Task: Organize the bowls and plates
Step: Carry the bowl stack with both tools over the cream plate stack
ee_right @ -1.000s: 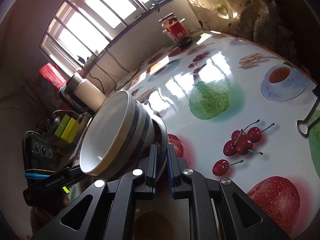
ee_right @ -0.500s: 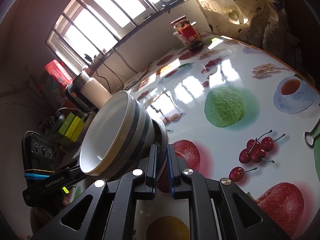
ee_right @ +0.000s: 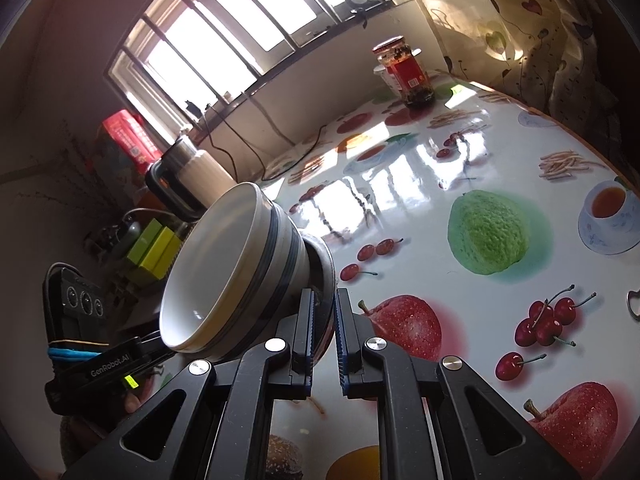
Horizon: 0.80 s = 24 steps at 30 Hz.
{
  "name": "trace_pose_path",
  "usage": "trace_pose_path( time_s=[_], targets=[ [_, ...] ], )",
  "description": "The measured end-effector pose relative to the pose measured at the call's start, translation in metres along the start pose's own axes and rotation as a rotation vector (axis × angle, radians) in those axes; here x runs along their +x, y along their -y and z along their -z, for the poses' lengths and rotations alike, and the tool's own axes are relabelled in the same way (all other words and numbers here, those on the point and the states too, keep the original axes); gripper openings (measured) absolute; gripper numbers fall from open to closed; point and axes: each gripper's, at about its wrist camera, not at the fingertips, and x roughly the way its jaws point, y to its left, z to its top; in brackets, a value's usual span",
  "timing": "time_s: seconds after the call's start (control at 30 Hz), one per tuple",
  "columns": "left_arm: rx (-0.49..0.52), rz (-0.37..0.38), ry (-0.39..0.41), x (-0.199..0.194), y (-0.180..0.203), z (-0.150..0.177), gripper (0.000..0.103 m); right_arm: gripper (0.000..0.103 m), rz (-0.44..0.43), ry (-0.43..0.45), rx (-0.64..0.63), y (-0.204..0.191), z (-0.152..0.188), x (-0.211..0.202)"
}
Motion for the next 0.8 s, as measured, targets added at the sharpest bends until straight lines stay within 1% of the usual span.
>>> trace_pose_path(
  time_s=[0.8],
  targets=[
    [-0.030, -0.073, 0.045, -0.031, -0.029, -0.009, 0.011, 0.010, -0.056, -0.040, -0.068, -0.040, -0.008, 0.029]
  ],
)
